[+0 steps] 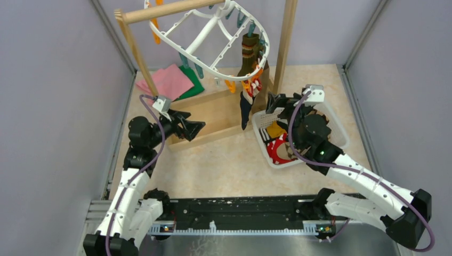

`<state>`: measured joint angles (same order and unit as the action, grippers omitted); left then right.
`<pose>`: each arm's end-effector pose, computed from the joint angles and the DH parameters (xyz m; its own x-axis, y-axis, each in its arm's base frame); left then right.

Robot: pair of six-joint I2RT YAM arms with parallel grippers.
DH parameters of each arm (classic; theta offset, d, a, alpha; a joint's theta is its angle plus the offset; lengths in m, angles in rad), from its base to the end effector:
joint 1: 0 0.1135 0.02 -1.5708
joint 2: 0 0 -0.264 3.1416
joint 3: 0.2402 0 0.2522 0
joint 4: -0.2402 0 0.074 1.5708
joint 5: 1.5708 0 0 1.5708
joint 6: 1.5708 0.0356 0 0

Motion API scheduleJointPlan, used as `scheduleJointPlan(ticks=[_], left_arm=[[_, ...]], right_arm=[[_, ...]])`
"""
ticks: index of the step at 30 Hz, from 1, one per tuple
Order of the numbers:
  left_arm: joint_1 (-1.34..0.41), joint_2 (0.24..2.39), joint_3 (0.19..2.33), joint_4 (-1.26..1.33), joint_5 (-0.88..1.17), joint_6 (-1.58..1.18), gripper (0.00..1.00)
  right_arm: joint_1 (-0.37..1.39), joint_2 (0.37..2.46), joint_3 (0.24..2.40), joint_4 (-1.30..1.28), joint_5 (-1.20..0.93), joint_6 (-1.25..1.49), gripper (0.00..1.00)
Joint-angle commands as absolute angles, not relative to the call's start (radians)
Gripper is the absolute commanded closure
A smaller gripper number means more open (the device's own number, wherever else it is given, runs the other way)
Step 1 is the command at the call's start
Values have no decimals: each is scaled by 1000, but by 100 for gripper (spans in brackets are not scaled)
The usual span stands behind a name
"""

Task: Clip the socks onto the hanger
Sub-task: Pick up the sock from the bin.

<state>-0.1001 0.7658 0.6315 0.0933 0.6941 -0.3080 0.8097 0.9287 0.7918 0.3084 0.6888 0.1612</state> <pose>0.1786 -0.0408 0.3190 -0.2549 -0.2086 -0.9442 0.6669 0.6692 -0.3279 0.1631 0.1384 0.3682 0.0958 0.2802 -0.9551 -0.1443 0.9533 0.2652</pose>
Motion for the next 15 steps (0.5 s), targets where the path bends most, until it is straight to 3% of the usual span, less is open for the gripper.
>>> scheduleJointPlan(ticks=[1, 9, 15], left_arm=[[-94, 762, 630, 163, 730, -332, 1], [-95, 814, 575, 286, 763, -481, 1], [-95, 858, 423, 583, 781, -691, 1]], right_arm=[[814, 928, 822, 313, 708, 165, 1], [797, 1006, 835, 240, 719, 50, 1], [571, 1029, 849, 36, 356, 165, 5]])
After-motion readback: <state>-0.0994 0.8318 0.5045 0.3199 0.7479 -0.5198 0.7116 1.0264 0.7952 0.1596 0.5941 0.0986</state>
